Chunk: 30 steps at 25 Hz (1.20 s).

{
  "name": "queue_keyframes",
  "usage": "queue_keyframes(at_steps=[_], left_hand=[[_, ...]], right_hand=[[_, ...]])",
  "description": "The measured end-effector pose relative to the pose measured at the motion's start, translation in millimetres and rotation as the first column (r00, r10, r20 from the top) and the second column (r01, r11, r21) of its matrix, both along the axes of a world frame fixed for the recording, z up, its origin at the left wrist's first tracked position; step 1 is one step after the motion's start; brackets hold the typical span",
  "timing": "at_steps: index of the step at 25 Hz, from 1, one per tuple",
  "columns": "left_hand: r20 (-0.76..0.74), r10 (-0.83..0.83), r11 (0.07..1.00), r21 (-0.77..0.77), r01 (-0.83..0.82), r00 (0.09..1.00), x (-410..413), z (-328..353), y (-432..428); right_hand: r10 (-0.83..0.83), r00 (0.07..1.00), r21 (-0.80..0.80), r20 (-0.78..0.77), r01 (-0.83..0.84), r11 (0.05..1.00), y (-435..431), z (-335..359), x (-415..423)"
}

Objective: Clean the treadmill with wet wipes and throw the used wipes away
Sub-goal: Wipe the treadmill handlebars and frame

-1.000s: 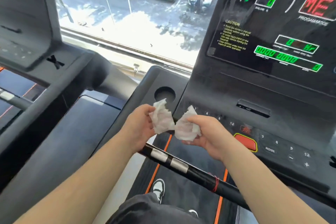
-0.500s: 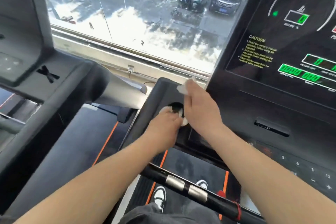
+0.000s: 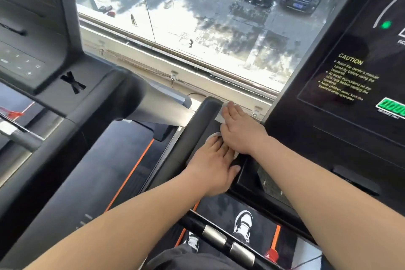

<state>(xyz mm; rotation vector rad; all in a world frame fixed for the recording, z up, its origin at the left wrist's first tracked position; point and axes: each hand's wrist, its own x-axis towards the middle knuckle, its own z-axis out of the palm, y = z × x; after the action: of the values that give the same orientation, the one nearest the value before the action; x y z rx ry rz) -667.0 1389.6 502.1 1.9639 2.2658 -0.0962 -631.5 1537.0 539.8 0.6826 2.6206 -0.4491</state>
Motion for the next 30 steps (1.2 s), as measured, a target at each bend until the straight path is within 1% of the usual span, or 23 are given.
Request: queue_keyframes(at_steps=[2, 4, 5, 7, 9, 10, 11, 13, 15, 17, 19, 20, 21, 24, 27, 30], left_hand=[[0.036, 0.030, 0.999, 0.014, -0.030, 0.999, 4, 0, -3], [0.120, 0.070, 0.995, 0.067, -0.079, 0.990, 13, -2, -7], [0.168, 0.068, 0.989, 0.120, -0.089, 0.983, 18, -2, -9], [0.226, 0.037, 0.970, 0.224, -0.089, 0.973, 23, -2, -12], [0.218, -0.022, 0.956, 0.289, -0.043, 0.976, 19, -3, -19], [0.209, -0.052, 0.951, 0.309, -0.015, 0.977, 15, -5, -22], [0.201, -0.077, 0.947, 0.322, 0.009, 0.976, 10, -8, -27], [0.147, -0.094, 0.932, 0.360, 0.036, 0.985, 1, -15, -39], [0.041, -0.019, 0.943, 0.333, 0.005, 0.999, -5, -18, -58], [-0.010, 0.138, 0.962, 0.238, -0.131, 0.990, -6, -14, -75], [-0.014, 0.229, 0.963, 0.148, -0.224, 0.973, -7, -7, -75], [0.008, 0.244, 0.964, 0.110, -0.243, 0.970, -12, -3, -70], [0.040, 0.247, 0.966, 0.067, -0.249, 0.968, -20, 0, -61], [0.108, 0.216, 0.976, -0.027, -0.215, 0.970, -60, 3, -18], [0.119, 0.142, 0.989, -0.067, -0.135, 0.983, -85, 7, 13], [0.144, 0.138, 0.990, -0.036, -0.135, 0.980, -81, 10, 7]], right_hand=[[0.009, 1.000, -0.026, -0.012, -0.009, 1.000, 3, -4, -11], [0.024, 0.999, -0.031, -0.030, -0.025, 0.999, 3, -8, -17], [0.055, 0.998, -0.028, -0.043, -0.056, 0.998, 2, -9, -17], [0.175, 0.982, -0.007, -0.064, -0.176, 0.984, -2, -11, -6], [0.319, 0.945, 0.029, -0.065, -0.318, 0.948, -3, -8, 13], [0.370, 0.928, 0.052, -0.042, -0.367, 0.929, -2, -5, 24], [0.397, 0.918, 0.085, -0.013, -0.395, 0.915, 0, -2, 35], [0.399, 0.916, 0.205, 0.047, -0.399, 0.894, 1, 1, 54], [0.305, 0.949, 0.332, 0.076, -0.313, 0.890, -9, -1, 65], [0.156, 0.986, 0.415, 0.066, -0.170, 0.894, -22, -8, 59], [0.030, 0.999, 0.417, 0.036, -0.043, 0.908, -31, -15, 44], [0.008, 1.000, 0.398, 0.030, -0.020, 0.917, -34, -16, 39], [0.015, 1.000, 0.379, 0.000, -0.014, 0.925, -36, -16, 39], [0.106, 0.986, 0.367, -0.131, -0.052, 0.929, -51, -20, 62], [0.132, 0.979, 0.307, -0.155, -0.079, 0.948, -76, -31, 73], [0.085, 0.985, 0.267, -0.153, -0.041, 0.963, -85, -33, 53]])
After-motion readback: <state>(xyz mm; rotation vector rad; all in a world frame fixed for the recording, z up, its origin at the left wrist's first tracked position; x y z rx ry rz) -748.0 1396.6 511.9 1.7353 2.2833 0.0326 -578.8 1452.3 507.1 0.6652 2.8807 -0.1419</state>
